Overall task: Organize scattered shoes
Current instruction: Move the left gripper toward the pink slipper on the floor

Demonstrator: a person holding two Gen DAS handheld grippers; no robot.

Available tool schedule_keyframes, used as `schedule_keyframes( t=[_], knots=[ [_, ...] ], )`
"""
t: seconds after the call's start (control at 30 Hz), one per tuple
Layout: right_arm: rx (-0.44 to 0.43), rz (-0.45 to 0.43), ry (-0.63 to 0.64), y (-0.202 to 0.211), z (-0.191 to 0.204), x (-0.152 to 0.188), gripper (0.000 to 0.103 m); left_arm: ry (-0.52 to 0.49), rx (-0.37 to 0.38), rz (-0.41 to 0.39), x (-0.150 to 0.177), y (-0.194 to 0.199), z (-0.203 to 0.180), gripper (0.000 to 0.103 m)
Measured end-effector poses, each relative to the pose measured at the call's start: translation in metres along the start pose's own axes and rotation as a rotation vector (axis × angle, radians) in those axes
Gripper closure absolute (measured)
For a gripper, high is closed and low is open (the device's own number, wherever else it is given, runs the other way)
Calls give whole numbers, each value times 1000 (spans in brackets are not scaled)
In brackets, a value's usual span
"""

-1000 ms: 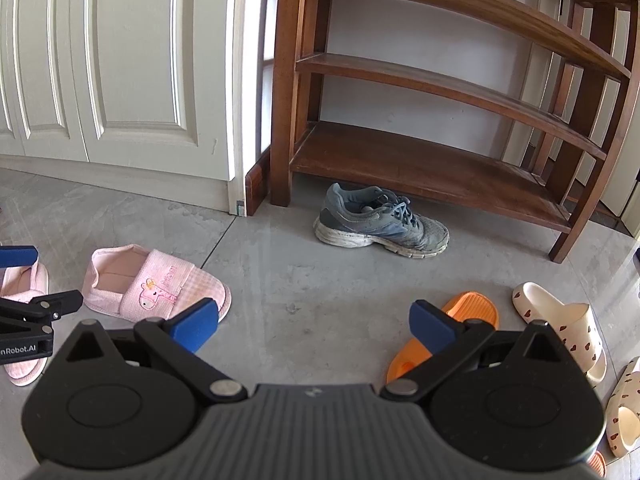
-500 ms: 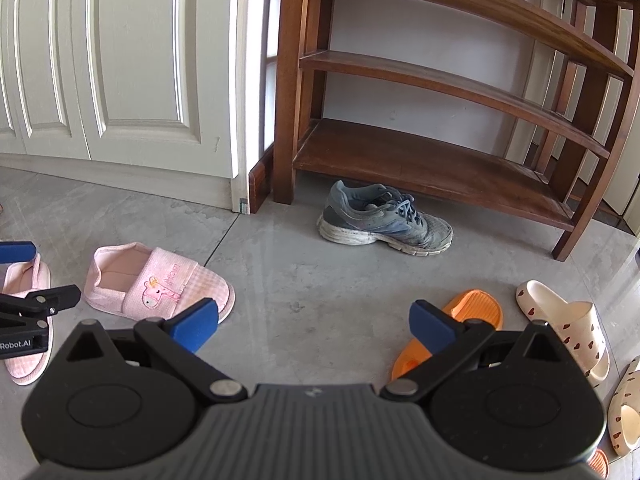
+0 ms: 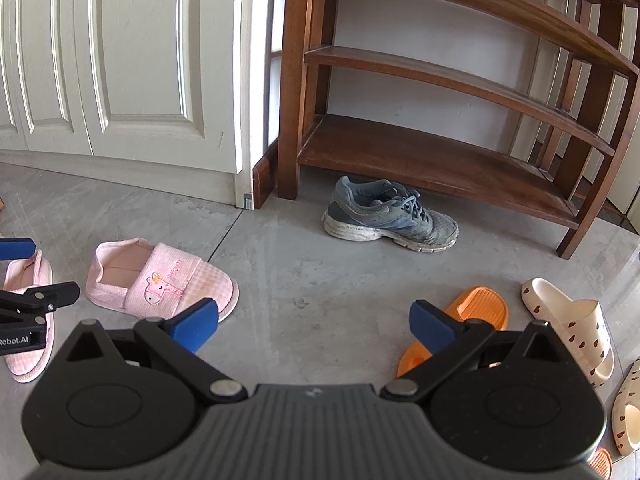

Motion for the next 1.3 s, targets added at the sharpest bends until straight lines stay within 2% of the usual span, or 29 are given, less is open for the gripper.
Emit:
schedule_keyframes(
  t=[0.83,1.0,1.03,1.1,1.2,1.3],
  knots=[
    [-18,39,8,-18,7,6,0,0,4,35,18,-9,2,34],
    [-19,45,6,-19,8,8,0,-49,-10,21,34,-10,11,34],
    [-23,47,3,-20,8,9,0,-76,-34,21,45,-11,19,34],
    [-32,54,-3,-22,8,10,0,-68,-68,21,59,-13,37,34],
    [-47,75,-2,-28,12,16,0,11,-126,52,88,-19,81,34],
    [-56,102,24,-36,20,22,0,62,-143,67,104,-25,113,34]
  ],
)
Point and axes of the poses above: each gripper's, at about its wrist camera, not at the fingertips, and y roughly against the way its jaws point, z to its left, x to its underside, the point moved 10 cm from there along -y, roughly the way its jaws point, and after that the axes turned 6 degrees about z, right-handed, at the moved point
